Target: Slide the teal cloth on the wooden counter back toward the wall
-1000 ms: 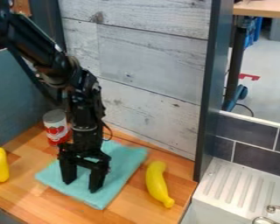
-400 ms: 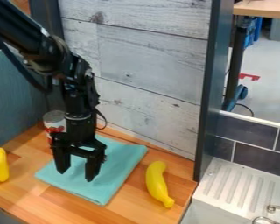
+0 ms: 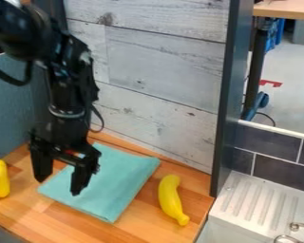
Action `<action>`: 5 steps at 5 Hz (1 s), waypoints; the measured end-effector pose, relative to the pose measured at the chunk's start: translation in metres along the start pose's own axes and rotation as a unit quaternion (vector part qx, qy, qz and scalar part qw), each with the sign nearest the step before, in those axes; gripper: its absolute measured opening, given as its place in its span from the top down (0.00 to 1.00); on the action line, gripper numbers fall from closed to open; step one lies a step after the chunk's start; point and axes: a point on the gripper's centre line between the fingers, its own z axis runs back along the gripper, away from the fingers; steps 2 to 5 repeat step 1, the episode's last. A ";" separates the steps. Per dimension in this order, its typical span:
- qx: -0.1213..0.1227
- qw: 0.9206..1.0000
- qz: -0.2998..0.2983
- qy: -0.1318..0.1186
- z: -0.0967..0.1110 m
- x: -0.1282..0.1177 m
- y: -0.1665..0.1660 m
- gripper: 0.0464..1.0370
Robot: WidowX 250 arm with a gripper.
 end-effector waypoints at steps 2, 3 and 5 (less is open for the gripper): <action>-0.024 0.999 -0.027 -0.023 0.016 -0.032 -0.004 0.04; -0.024 0.999 -0.027 -0.023 0.016 -0.032 -0.004 0.04; -0.024 0.999 -0.027 -0.023 0.016 -0.032 -0.004 0.04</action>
